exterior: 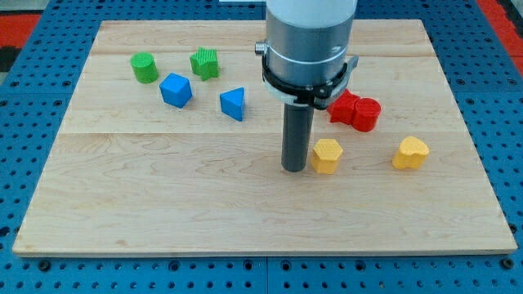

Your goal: Push the yellow hexagon to the left side of the yellow heart

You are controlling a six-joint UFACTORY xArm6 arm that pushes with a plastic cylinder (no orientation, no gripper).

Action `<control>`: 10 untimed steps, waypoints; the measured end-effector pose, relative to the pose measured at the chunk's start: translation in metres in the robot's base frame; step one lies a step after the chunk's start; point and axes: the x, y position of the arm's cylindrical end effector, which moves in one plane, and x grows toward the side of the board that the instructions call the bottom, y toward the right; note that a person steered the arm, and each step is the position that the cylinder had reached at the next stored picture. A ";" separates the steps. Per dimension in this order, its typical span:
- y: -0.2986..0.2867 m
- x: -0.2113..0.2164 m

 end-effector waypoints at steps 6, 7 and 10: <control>0.070 -0.022; 0.070 -0.021; 0.046 -0.037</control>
